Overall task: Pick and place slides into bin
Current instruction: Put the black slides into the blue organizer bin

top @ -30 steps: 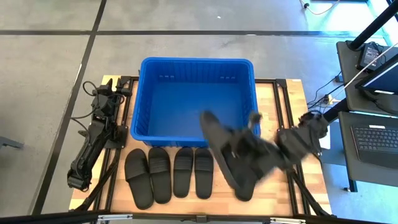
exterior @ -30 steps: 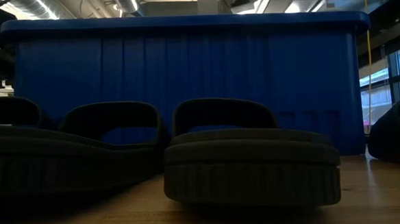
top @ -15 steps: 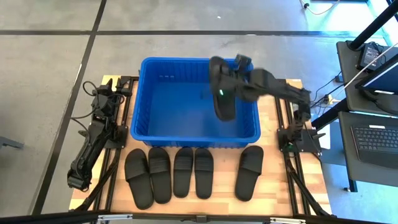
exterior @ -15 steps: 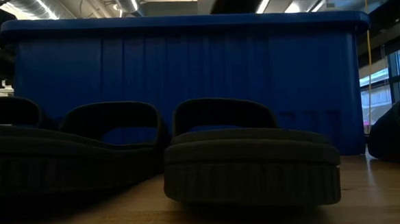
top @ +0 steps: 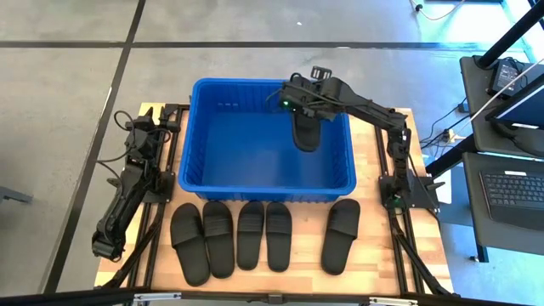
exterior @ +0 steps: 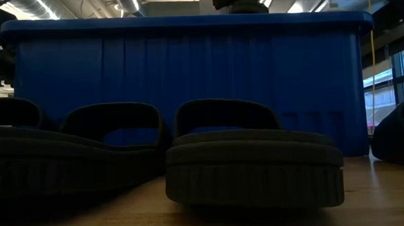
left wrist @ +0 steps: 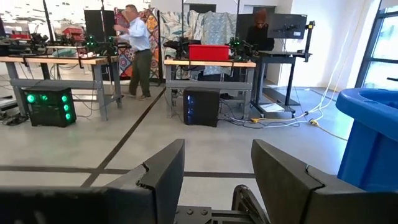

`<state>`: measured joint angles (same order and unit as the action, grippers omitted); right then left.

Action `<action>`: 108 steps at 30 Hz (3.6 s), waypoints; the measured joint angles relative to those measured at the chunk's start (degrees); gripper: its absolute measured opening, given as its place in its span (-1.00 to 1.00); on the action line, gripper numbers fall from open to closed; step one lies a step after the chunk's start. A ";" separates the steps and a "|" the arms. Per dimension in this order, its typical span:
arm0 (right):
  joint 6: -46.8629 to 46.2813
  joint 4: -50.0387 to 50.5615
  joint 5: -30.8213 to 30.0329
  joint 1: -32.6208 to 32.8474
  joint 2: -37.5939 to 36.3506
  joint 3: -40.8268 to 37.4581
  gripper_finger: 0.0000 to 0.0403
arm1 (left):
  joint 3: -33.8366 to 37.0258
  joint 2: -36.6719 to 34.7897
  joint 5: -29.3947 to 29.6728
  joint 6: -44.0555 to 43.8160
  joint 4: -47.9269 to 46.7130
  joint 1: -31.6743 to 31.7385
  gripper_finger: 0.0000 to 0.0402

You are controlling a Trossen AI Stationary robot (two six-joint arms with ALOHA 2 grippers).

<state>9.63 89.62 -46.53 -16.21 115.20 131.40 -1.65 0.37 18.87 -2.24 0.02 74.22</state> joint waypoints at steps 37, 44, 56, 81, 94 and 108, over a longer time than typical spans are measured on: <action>7.12 -42.20 4.65 -8.53 -2.83 -58.24 -0.90 | 0.00 -0.01 -0.02 -0.13 -0.01 0.00 -0.09; 5.60 -42.82 4.95 -8.60 -2.70 -58.43 -0.53 | 0.00 -0.01 -0.04 -0.13 -0.01 0.02 -0.09; 3.88 -41.93 4.35 -8.67 -2.58 -58.52 0.16 | 0.00 0.00 -0.02 -0.13 -0.01 0.01 -0.09; 4.60 -42.34 8.39 -7.82 -2.58 -58.50 0.26 | 0.00 -0.01 -0.04 -0.13 -0.01 0.01 -0.09; 2.70 -38.95 7.27 -5.48 -2.58 -57.85 0.27 | 0.00 -0.01 -0.04 -0.13 -0.01 0.00 -0.09; 2.81 -30.10 8.68 -5.26 -2.58 -49.72 0.27 | -0.01 -0.01 -0.04 -0.13 -0.01 0.02 -0.09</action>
<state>12.44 59.52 -37.86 -21.47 112.62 81.68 -1.66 0.36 18.83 -2.37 0.01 74.23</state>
